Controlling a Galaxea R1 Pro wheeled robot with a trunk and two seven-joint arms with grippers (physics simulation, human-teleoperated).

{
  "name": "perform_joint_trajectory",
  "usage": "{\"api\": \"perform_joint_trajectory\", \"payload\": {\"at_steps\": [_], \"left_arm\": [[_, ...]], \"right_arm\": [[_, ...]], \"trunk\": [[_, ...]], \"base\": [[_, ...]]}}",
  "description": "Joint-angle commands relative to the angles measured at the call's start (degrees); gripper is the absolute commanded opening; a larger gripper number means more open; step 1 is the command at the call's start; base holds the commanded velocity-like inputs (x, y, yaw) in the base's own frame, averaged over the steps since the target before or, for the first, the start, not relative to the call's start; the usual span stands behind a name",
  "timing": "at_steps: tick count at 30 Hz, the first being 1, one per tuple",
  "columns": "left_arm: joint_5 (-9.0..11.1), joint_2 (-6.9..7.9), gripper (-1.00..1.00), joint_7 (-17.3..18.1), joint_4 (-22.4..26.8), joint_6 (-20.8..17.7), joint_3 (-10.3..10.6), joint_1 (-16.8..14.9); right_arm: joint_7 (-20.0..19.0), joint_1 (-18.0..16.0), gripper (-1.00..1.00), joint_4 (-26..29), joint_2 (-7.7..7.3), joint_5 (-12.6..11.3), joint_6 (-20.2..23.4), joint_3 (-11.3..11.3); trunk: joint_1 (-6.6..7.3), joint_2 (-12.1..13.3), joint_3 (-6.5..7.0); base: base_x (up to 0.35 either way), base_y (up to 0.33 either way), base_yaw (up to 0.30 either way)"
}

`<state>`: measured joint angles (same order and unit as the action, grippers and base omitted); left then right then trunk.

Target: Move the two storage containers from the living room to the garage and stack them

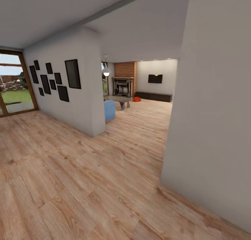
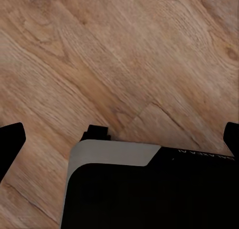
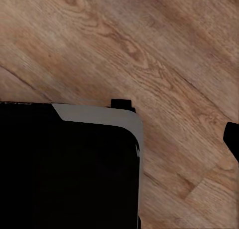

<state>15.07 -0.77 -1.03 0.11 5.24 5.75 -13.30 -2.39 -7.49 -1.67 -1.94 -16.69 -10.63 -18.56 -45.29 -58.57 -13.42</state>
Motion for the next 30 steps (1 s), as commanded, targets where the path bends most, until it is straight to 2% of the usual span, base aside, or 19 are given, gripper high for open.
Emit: {"api": "perform_joint_trajectory", "payload": {"at_steps": [1, 21, 30], "left_arm": [[0.5, -0.02, 1.00, -0.1, -0.1, 0.2, 0.5, -0.1], [0.5, -0.06, 1.00, -0.1, -0.1, 0.1, 0.5, -0.1], [0.5, -0.11, 1.00, -0.1, -0.1, 0.1, 0.5, -0.1]], "right_arm": [[-0.2, -0.1, 1.00, -0.2, -0.01, -0.6, -0.4, -0.4], [-0.2, -0.1, 1.00, -0.2, 0.10, -0.6, -0.3, -0.3], [-0.4, -0.1, 1.00, -0.2, -0.25, -0.6, -0.3, -0.2]], "trunk": [[-0.04, 0.0, -0.07], [-0.04, 0.0, -0.07], [-0.04, 0.0, -0.07]], "base": [[0.322, 0.000, 0.278], [0.322, 0.000, 0.275], [0.322, 0.000, 0.039]]}}
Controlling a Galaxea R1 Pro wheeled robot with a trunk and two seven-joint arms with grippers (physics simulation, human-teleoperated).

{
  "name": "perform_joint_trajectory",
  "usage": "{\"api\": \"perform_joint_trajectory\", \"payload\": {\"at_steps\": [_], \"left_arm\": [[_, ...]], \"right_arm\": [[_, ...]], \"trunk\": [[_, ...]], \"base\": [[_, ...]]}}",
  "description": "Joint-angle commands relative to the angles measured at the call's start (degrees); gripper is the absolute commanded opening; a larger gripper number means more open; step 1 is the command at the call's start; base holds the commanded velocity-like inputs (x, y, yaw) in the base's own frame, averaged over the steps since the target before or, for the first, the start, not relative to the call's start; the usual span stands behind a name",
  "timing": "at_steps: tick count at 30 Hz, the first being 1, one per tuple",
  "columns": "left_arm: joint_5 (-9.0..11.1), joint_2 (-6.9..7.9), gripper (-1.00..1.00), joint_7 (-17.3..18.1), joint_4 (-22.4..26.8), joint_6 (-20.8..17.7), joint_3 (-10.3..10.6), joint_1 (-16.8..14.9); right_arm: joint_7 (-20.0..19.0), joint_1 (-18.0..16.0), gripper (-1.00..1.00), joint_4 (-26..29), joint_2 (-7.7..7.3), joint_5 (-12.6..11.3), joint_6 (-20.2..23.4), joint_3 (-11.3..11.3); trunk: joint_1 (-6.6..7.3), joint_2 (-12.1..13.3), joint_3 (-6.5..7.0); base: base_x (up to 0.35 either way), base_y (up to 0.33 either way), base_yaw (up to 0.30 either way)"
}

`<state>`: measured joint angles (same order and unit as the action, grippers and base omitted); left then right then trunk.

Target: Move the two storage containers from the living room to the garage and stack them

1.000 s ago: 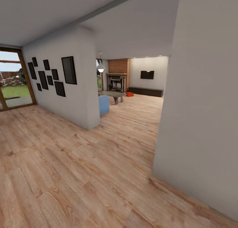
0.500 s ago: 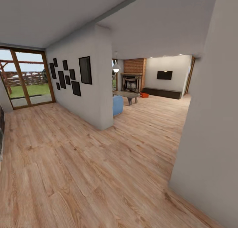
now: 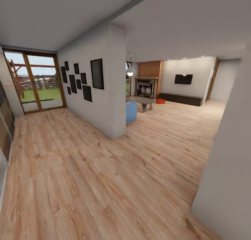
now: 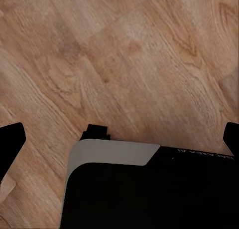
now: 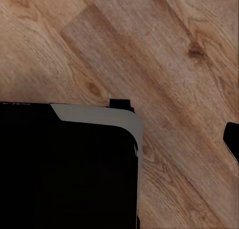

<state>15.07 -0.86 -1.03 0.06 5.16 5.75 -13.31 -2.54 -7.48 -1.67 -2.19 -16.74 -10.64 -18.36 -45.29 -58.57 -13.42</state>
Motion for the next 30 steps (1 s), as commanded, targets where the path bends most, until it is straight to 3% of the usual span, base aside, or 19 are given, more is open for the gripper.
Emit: {"api": "perform_joint_trajectory", "payload": {"at_steps": [1, 11, 30], "left_arm": [[0.5, -0.02, 1.00, -0.1, -0.1, 0.2, 0.5, 0.0], [0.5, -0.02, 1.00, -0.1, -0.1, 0.2, 0.5, 0.0], [0.5, -0.05, 1.00, -0.1, -0.1, 0.5, 0.5, 0.0]], "right_arm": [[-0.3, -0.1, 1.00, -0.2, -0.01, -0.6, -0.3, -0.4], [-0.2, -0.1, 1.00, -0.1, -0.05, -1.9, -0.3, -0.4], [-0.2, -0.1, 1.00, -0.1, -0.01, -1.7, -0.3, -1.1]], "trunk": [[-0.04, 0.0, -0.07], [-0.04, 0.0, -0.07], [-0.04, 0.0, -0.07]], "base": [[0.322, 0.000, 0.004], [0.322, 0.000, 0.001], [0.322, 0.000, 0.000]]}}
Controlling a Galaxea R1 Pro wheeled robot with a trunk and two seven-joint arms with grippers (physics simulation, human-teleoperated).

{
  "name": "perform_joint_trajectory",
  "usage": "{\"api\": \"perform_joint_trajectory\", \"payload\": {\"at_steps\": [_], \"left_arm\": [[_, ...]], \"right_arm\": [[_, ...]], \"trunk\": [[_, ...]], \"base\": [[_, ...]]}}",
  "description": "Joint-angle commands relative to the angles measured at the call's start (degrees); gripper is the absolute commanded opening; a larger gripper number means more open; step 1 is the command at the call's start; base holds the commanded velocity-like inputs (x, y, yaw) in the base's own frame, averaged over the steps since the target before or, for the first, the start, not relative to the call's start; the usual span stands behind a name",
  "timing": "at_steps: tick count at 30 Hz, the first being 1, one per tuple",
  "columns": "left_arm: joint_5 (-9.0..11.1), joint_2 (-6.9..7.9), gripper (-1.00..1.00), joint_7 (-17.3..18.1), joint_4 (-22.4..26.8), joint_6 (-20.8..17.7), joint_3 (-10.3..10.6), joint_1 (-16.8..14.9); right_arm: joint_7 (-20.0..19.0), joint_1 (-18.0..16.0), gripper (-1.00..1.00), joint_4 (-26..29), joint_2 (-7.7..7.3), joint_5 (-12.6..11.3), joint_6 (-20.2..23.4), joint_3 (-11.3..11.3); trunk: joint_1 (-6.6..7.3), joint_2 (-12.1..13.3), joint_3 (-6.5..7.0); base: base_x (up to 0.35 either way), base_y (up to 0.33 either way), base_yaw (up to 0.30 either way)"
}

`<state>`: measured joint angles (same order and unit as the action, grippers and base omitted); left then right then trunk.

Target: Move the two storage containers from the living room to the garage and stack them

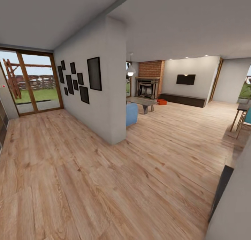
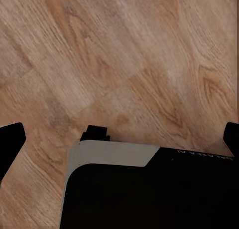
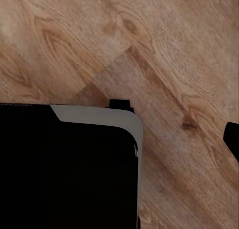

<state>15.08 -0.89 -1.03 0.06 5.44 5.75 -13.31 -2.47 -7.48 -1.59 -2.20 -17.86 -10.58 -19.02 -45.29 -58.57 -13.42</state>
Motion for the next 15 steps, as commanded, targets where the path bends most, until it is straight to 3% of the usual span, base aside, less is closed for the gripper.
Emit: {"api": "perform_joint_trajectory", "payload": {"at_steps": [1, 15], "left_arm": [[0.5, -0.01, 1.00, -0.1, -0.1, 0.2, 0.5, 0.0], [0.5, -0.18, 1.00, -0.1, -0.1, 0.5, 0.5, 0.0]], "right_arm": [[-0.3, -0.1, 1.00, -0.2, 0.01, -0.6, -0.3, -0.4], [-0.3, -0.1, 1.00, -0.2, 0.01, -0.6, -0.3, -0.4]], "trunk": [[-0.04, 0.0, -0.07], [-0.04, 0.0, -0.07]], "base": [[0.322, 0.000, 0.000], [0.322, 0.000, 0.000]]}}
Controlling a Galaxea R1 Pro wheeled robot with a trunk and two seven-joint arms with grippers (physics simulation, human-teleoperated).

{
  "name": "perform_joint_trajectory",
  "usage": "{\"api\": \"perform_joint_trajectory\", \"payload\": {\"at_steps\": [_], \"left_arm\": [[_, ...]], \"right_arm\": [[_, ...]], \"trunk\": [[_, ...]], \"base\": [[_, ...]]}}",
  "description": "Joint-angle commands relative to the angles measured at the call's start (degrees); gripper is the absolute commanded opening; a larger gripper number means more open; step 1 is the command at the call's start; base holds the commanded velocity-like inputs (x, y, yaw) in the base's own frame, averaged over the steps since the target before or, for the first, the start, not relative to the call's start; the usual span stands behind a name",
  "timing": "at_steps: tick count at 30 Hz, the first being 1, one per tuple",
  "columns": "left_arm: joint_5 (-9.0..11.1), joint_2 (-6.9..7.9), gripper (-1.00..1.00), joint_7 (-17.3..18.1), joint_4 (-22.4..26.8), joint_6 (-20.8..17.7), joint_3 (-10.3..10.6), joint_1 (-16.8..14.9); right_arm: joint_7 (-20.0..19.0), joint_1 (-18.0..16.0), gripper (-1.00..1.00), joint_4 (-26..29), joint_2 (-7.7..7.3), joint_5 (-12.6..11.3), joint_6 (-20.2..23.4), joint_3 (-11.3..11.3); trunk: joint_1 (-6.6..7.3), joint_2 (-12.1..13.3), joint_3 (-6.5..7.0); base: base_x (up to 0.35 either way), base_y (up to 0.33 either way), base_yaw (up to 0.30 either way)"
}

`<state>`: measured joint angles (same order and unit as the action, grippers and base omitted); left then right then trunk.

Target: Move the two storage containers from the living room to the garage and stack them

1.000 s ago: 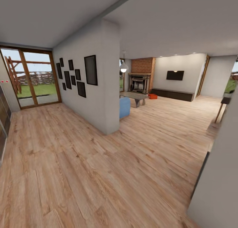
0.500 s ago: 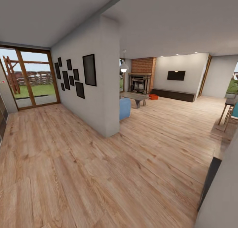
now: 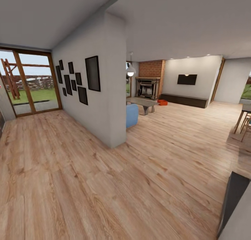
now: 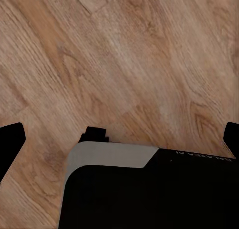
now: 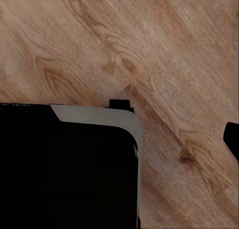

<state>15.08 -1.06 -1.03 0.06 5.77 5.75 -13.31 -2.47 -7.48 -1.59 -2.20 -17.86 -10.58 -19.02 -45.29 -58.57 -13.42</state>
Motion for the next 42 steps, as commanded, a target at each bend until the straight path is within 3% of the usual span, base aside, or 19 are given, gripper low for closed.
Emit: {"api": "perform_joint_trajectory", "payload": {"at_steps": [1, 32, 42], "left_arm": [[0.5, -0.01, 1.00, -0.1, -0.1, 0.2, 0.5, 0.0], [0.5, -0.04, 1.00, -0.1, 0.0, -0.4, 0.5, 0.0], [0.4, 0.00, 1.00, -0.1, 0.0, -0.3, 0.5, 0.0]], "right_arm": [[-0.3, -0.1, 1.00, -0.2, 0.01, -0.6, -0.3, -0.4], [-0.3, -0.1, 1.00, -0.2, 0.14, -0.3, -0.3, -0.8], [-0.6, -0.1, 1.00, -0.1, 0.22, -0.3, -0.2, -0.6]], "trunk": [[-0.04, 0.0, -0.07], [-0.04, 0.0, -0.07], [-0.04, 0.0, 0.03]], "base": [[0.322, 0.000, 0.000], [0.322, 0.000, -0.001], [0.322, 0.000, -0.194]]}}
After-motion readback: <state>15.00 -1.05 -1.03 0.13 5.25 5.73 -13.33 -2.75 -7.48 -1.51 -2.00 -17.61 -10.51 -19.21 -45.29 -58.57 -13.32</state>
